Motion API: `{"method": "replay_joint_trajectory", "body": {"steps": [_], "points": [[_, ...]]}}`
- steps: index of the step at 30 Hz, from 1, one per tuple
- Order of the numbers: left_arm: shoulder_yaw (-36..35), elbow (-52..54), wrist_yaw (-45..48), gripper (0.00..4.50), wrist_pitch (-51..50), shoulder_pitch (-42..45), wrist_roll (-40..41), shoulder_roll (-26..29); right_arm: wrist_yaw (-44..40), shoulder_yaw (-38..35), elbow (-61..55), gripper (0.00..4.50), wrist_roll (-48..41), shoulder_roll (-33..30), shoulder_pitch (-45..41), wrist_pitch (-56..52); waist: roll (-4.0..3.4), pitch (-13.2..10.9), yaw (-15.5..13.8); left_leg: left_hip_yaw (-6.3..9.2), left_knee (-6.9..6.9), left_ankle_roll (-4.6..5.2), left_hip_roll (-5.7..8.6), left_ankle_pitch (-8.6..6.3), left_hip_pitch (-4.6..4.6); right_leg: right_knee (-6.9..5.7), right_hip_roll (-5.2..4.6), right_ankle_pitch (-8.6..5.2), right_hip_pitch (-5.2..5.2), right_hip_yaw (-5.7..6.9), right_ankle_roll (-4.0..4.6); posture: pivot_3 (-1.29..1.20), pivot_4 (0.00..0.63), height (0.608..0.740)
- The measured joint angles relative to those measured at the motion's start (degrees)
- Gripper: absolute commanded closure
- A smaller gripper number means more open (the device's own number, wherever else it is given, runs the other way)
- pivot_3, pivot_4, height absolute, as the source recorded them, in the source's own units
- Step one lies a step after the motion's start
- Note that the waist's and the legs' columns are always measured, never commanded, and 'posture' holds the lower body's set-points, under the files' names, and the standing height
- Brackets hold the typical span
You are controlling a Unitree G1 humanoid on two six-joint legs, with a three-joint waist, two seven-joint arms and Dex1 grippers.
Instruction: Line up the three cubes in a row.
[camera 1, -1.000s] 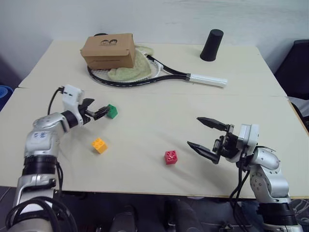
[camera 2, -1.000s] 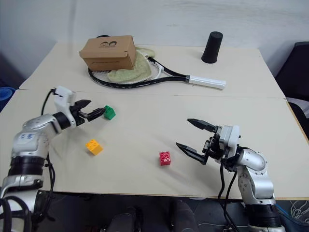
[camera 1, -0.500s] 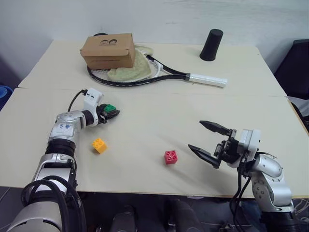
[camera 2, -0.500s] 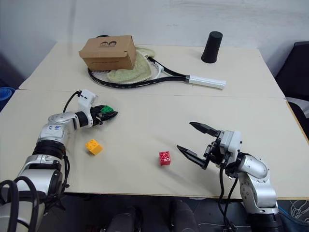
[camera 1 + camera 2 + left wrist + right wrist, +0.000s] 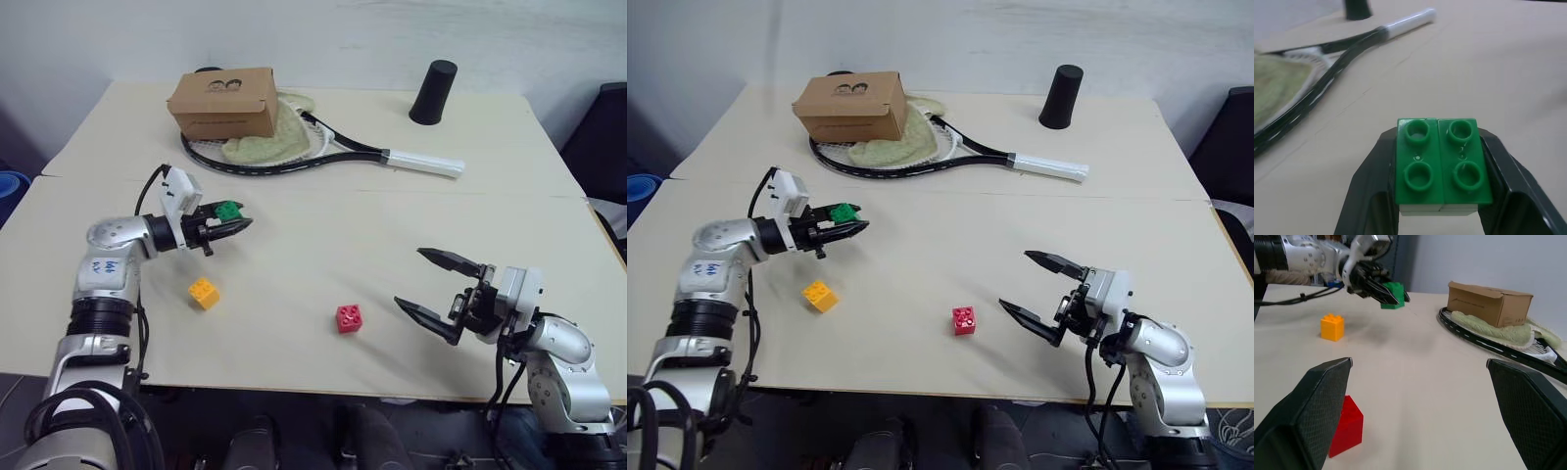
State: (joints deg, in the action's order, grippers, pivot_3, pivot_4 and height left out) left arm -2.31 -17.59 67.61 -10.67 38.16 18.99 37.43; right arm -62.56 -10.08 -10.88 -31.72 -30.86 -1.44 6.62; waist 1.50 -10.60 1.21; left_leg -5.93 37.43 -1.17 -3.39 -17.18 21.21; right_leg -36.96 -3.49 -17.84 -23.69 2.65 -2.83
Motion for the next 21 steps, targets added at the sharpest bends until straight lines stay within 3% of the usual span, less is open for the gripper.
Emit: {"method": "replay_joint_trajectory", "body": {"steps": [8,13,21], "points": [[10.3,18.7,6.2,2.99,-5.7,-6.8,-0.3,2.1,-2.2,-1.3,0.2,0.00,-1.3,-0.5,1.2,0.3,0.00,0.0,0.2,0.04,0.00,0.11,-0.05,-0.06,-0.03,-0.01,0.08,-0.01,0.03,-0.04,0.00,0.00,0.150,0.740],[13.9,19.3,4.4,2.99,-4.9,-9.3,-3.9,1.2,-4.4,-1.7,-1.9,0.00,-2.1,-3.2,6.8,-0.9,-0.01,0.0,0.1,0.05,0.04,0.27,-0.03,-0.15,-0.03,0.01,0.06,-0.01,0.06,-0.04,0.00,0.00,0.150,0.740],[19.4,20.1,-0.5,2.99,-5.1,-11.9,-9.6,-1.8,-5.2,-1.8,-2.6,0.00,-2.3,-4.9,7.4,-1.0,-0.01,0.0,0.2,0.06,0.09,0.29,-0.06,-0.16,-0.05,-0.01,0.08,-0.01,0.07,-0.05,0.00,0.00,0.150,0.740]]}}
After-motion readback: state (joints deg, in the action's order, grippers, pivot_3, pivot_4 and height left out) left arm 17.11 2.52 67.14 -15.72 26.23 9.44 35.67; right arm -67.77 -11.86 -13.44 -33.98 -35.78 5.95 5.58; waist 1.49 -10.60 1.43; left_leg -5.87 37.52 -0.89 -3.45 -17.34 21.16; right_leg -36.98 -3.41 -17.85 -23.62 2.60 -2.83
